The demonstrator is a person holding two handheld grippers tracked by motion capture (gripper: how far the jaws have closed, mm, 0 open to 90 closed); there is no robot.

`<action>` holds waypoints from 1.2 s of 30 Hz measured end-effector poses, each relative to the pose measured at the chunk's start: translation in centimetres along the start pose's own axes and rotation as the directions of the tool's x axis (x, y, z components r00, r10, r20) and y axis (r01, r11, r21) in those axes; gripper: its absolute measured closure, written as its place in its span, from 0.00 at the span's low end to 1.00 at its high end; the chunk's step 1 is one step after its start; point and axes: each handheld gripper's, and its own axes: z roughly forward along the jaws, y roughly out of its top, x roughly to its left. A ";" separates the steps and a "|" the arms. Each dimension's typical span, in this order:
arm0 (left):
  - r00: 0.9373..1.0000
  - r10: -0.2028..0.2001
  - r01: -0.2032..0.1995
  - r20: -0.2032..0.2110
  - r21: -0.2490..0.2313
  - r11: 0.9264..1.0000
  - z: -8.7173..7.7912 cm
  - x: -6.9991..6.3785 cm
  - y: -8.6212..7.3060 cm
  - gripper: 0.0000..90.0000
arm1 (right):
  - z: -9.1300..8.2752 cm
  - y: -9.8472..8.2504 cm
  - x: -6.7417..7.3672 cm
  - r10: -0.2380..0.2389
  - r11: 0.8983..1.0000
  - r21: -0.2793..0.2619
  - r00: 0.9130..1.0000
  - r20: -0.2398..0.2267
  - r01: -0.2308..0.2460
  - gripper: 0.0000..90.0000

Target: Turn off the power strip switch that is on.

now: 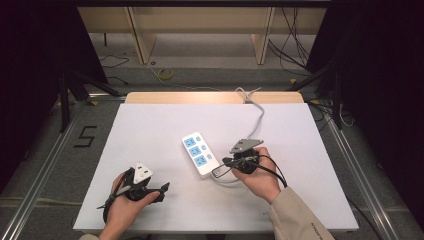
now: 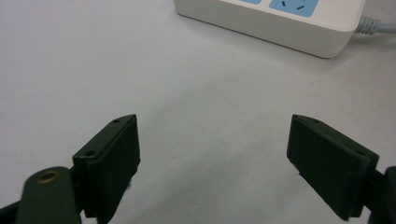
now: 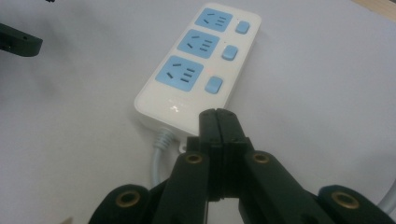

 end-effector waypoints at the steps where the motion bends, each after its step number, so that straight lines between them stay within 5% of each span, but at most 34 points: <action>1: 1.000 -0.001 0.001 0.000 -0.001 1.000 0.0 0.0 0.0 0.19 | 0.1 0.1 0.0 -0.003 1.000 0.004 1.000 -0.002 0.003 1.00; 36: 1.000 0.005 -0.005 -0.001 0.000 1.000 0.0 0.0 0.0 0.19 | 2.2 2.1 -0.1 -0.011 0.999 0.040 1.000 -0.011 0.011 1.00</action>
